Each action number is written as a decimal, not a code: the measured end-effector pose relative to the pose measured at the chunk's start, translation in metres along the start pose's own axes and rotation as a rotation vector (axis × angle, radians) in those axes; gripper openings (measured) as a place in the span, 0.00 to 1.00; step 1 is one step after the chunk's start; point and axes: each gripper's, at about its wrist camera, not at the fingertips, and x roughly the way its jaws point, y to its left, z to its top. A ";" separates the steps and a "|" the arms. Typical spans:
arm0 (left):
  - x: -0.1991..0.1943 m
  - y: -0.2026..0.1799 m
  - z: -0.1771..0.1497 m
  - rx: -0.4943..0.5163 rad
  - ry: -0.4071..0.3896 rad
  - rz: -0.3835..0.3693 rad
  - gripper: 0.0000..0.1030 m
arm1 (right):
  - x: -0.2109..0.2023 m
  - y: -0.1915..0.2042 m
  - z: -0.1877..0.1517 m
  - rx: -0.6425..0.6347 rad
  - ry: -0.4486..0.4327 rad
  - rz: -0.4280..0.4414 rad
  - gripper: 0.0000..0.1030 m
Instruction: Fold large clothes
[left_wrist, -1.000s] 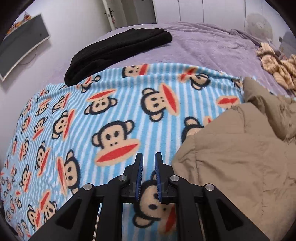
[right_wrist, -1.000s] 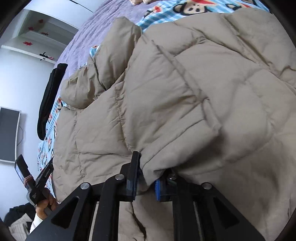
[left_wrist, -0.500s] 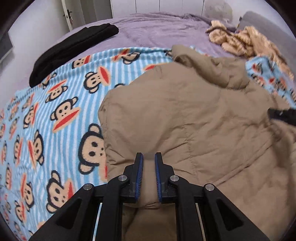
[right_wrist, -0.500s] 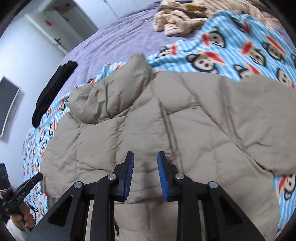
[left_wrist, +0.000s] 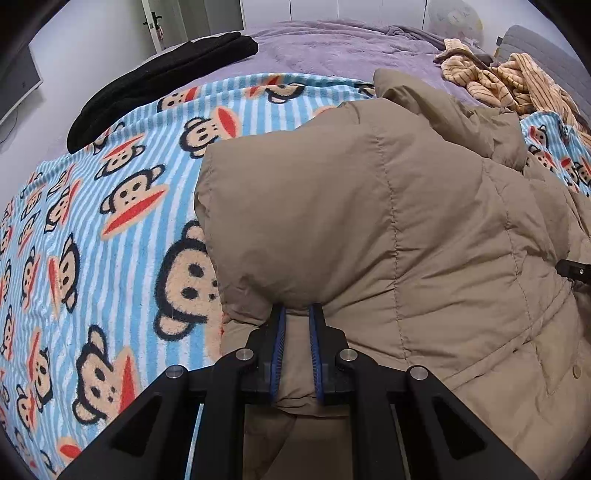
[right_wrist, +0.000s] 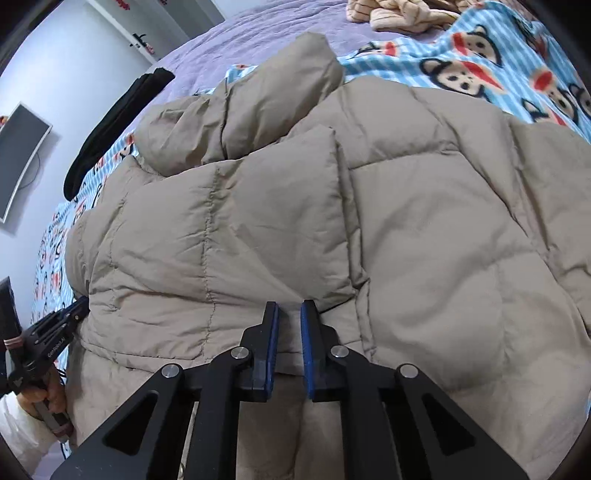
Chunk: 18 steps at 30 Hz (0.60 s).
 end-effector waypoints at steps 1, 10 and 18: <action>-0.001 0.000 0.001 -0.002 0.006 0.002 0.15 | -0.004 -0.005 -0.004 0.019 -0.004 0.002 0.10; -0.032 0.000 0.010 -0.055 0.053 0.041 0.15 | -0.047 -0.058 -0.019 0.273 -0.024 0.000 0.16; -0.073 -0.038 0.002 0.010 0.027 0.038 0.15 | -0.089 -0.065 -0.061 0.381 -0.005 0.058 0.28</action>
